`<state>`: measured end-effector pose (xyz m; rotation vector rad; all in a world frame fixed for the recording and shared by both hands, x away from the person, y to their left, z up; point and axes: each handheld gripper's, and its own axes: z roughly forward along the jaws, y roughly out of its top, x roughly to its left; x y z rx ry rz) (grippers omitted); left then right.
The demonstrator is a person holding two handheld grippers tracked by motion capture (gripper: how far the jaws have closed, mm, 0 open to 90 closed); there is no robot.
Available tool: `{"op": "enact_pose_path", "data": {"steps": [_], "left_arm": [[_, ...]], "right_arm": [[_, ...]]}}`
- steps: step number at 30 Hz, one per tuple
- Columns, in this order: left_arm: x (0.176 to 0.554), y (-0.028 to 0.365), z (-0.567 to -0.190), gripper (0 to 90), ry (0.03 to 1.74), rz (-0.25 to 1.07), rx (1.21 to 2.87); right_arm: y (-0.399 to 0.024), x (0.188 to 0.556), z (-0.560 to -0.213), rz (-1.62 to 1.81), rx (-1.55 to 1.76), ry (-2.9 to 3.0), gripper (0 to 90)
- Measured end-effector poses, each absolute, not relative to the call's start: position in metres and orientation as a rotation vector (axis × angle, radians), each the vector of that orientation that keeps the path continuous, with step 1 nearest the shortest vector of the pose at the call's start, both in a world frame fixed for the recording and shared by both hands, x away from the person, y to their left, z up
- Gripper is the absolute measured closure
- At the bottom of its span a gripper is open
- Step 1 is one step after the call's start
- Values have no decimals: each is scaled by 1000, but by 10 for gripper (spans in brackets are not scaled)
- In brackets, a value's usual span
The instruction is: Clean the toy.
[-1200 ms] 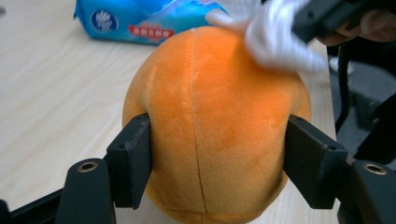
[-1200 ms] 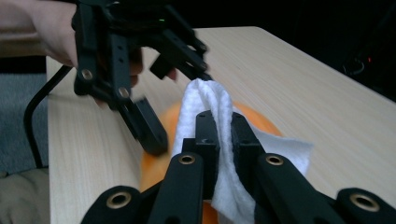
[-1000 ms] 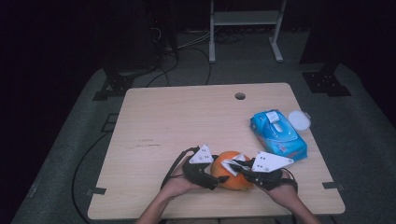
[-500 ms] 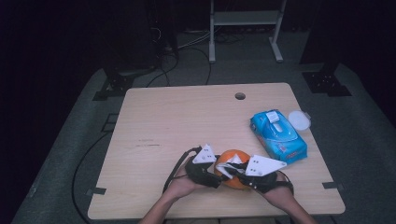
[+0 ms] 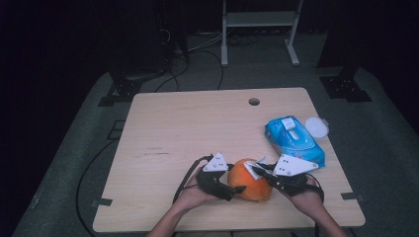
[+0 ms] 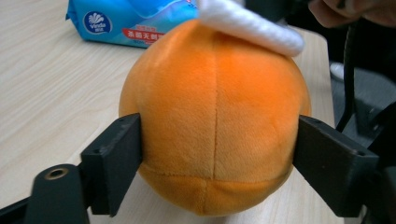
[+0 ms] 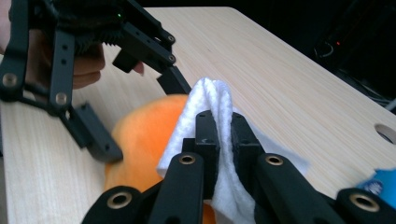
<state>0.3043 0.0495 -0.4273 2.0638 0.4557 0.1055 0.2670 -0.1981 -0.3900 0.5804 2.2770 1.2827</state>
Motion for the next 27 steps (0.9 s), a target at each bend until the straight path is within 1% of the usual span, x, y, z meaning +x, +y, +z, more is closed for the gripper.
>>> {"op": "enact_pose_path", "data": {"steps": [3,7,10,14,19,21,22,24,26,27], "left_arm": [[299,46,-425,256,419,166,2082],[289,38,-420,265,329,266,2134],[287,39,-421,268,307,296,2149],[289,43,-425,274,298,293,2147],[294,48,-429,257,318,246,2141],[298,51,-430,214,348,195,2127],[300,52,-431,176,373,151,2109],[303,53,-432,146,415,84,2076],[304,53,-430,159,430,58,2056],[304,52,-429,181,422,72,2059]], "right_arm": [[-192,264,-389,1290,556,2291,837],[-172,261,-389,1329,493,2334,837],[-163,262,-389,1314,463,2351,838],[-172,270,-388,1306,506,2342,838],[-195,275,-390,1286,599,2317,838],[-203,275,-393,1271,625,2314,838],[-206,276,-394,1272,634,2315,838],[-210,274,-396,1288,652,2315,838],[-209,272,-396,1293,646,2316,838],[-207,270,-395,1294,639,2322,837]]}}
